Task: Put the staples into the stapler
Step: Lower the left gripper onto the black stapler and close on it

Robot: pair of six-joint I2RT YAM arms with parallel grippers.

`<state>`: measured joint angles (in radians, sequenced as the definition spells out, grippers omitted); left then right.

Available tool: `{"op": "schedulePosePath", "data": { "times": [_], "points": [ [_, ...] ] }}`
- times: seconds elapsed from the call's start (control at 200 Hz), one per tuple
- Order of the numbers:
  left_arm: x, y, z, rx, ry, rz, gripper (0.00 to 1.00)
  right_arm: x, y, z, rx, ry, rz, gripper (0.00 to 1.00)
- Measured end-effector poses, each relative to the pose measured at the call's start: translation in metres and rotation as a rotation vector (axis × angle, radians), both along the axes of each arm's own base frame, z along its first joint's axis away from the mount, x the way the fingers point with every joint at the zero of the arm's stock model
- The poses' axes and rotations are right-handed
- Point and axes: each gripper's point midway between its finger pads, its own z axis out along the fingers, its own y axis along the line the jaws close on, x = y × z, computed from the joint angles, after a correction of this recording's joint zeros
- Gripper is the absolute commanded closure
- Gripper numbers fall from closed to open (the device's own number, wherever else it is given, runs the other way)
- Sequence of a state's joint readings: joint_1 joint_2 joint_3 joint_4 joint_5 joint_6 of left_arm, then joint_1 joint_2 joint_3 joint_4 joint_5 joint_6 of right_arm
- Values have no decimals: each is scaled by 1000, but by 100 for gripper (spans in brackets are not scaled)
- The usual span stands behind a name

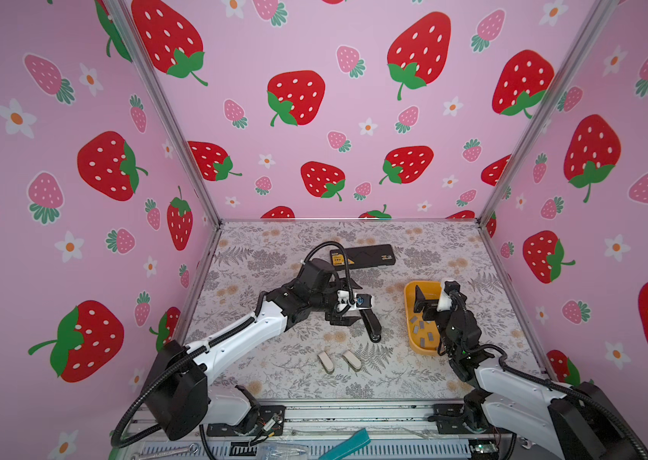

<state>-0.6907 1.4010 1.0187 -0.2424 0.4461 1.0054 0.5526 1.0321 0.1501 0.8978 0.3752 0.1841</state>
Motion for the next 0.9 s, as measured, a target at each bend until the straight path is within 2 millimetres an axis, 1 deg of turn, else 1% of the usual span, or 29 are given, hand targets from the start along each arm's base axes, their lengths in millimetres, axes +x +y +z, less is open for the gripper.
{"op": "schedulePosePath", "data": {
  "times": [0.115, 0.21, 0.265, 0.305, 0.345, 0.41, 0.53, 0.705, 0.9],
  "points": [
    [-3, -10, -17, 82, 18, -71, 20, -7, 0, 11, 28, -47, 25, 1],
    [-10, -21, -30, 137, 29, -141, 22, -10, 0, 14, 38, -63, 33, 1],
    [-16, -27, -38, 171, 36, -178, 26, -10, 1, 13, 36, -60, 36, 1],
    [-20, -32, -45, 201, 43, -202, 32, -9, 1, 11, 33, -54, 37, 1],
    [-23, -37, -51, 237, 46, -230, 36, -9, 2, 9, 29, -47, 39, 1],
    [-28, -44, -62, 292, 56, -268, 40, -9, 2, 6, 25, -39, 39, 1],
    [-33, -53, -78, 384, 78, -322, 40, -9, 2, 9, 28, -45, 41, 1],
    [-33, -52, -100, 478, 87, -353, 36, -11, 1, 16, 43, -69, 42, 1],
    [-25, -56, -112, 522, 83, -359, 36, -11, 1, 16, 43, -67, 44, 1]
  ]
}}
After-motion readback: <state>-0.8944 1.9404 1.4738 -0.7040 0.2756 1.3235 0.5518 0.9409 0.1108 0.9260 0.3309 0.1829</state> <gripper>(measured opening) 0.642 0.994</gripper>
